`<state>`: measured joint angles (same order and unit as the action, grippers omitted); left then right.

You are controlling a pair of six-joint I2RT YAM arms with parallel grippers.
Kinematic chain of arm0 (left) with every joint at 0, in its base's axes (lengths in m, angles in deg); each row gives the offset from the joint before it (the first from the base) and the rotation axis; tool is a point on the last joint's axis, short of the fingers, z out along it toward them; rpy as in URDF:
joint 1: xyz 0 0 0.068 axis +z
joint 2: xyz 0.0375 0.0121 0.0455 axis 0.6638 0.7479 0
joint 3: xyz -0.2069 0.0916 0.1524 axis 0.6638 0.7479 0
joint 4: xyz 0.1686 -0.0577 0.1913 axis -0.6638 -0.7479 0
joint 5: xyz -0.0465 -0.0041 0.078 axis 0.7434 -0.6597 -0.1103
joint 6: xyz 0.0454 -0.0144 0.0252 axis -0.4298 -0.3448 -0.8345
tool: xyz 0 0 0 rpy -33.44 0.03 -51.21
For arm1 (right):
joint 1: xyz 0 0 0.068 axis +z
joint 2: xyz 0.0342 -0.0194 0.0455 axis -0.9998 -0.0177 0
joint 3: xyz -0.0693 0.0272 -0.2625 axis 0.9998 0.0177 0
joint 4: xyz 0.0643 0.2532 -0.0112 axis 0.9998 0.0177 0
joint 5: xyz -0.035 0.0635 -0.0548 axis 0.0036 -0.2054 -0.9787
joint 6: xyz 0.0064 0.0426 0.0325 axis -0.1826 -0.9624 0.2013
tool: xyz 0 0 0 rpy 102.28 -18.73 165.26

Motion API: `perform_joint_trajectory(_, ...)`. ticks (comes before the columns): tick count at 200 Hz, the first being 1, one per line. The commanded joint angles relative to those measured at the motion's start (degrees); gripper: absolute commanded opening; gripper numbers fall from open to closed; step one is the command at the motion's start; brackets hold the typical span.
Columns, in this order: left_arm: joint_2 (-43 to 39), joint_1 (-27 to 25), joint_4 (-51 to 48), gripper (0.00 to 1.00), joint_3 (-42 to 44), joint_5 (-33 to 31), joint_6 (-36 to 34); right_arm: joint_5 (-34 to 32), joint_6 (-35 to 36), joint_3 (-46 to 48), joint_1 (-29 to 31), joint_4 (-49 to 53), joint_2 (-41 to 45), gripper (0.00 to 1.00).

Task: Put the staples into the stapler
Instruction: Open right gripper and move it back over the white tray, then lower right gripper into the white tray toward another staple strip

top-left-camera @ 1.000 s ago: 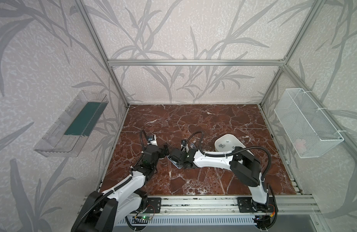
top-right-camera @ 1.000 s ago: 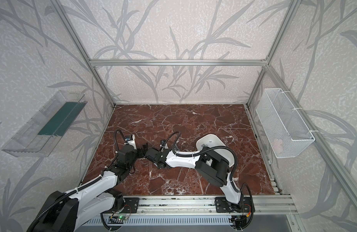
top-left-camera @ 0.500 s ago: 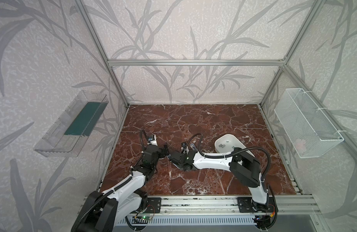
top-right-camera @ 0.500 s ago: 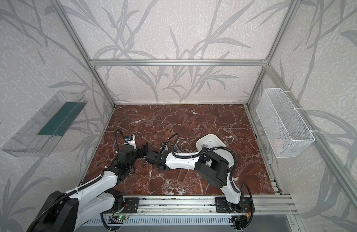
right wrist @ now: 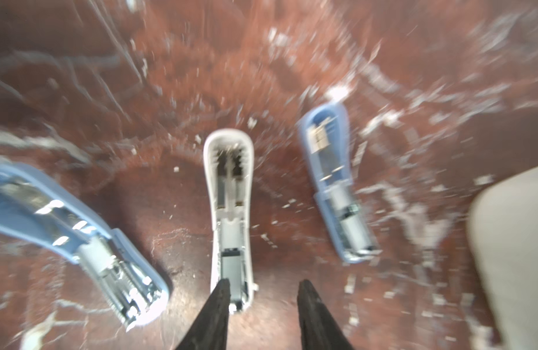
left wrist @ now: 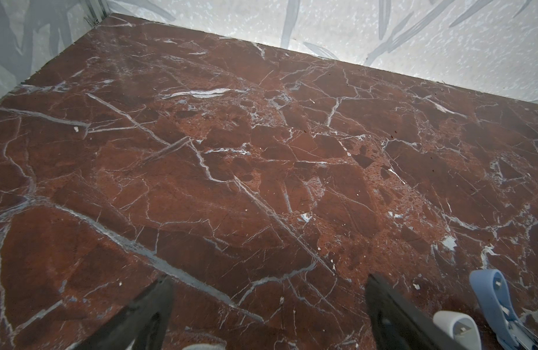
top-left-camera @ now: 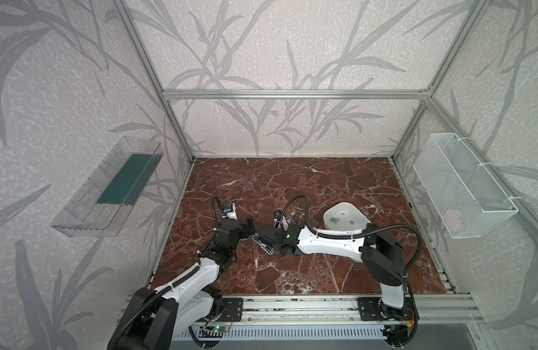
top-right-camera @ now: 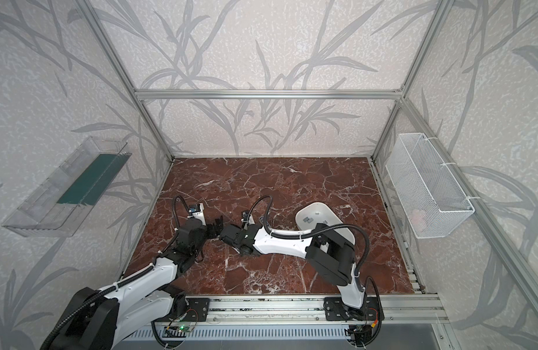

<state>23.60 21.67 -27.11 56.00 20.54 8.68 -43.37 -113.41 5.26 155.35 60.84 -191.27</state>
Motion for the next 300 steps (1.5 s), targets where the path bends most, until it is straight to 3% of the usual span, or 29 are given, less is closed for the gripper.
perform_joint_trajectory(1, -2.5, 0.0, 0.9, 0.99, 1.3, 0.0, 0.3, -6.6, 4.5, 4.9, -3.8, 3.8, 11.6, 0.41)
perform_joint_trajectory(28, -4.0, 0.0, 1.9, 0.99, 2.4, -0.6, 0.1, -6.1, 10.4, 16.3, -11.6, -1.7, 24.0, 0.40)
perform_joint_trajectory(50, -3.5, 0.1, 1.9, 0.99, 2.1, -1.4, -0.4, -5.8, 13.9, 21.9, -17.9, -2.8, 31.6, 0.47)
perform_joint_trajectory(68, -2.8, 0.1, 2.5, 0.99, 1.7, -1.6, -1.0, 1.6, 15.8, 24.4, -26.2, -3.3, 36.6, 0.48)
perform_joint_trajectory(99, -1.2, 0.1, 3.3, 0.99, 1.0, -0.1, -1.9, 14.4, 19.7, 26.1, -39.8, -1.8, 39.5, 0.32)
perform_joint_trajectory(124, 1.0, 0.1, 7.6, 0.99, 0.9, 1.3, -4.6, 8.1, 22.3, 27.8, -40.4, -1.2, 39.2, 0.39)
perform_joint_trajectory(139, 4.0, 0.1, 8.4, 0.99, -0.2, -0.9, -5.2, 7.0, 21.7, 29.7, -41.0, -1.5, 38.7, 0.41)
perform_joint_trajectory(178, 9.4, -0.3, 3.4, 0.99, -5.3, 1.9, -6.2, 18.3, 21.6, 32.2, -45.6, -7.4, 33.0, 0.37)
perform_joint_trajectory(225, 10.1, -0.5, 3.6, 0.99, -5.6, 1.2, -5.9, 28.4, 19.5, 26.4, -50.2, -13.6, 22.5, 0.37)
perform_joint_trajectory(300, 12.2, -0.7, 2.0, 0.99, -7.4, 2.2, -6.3, 33.5, 14.9, 22.5, -51.0, -16.2, 12.0, 0.34)
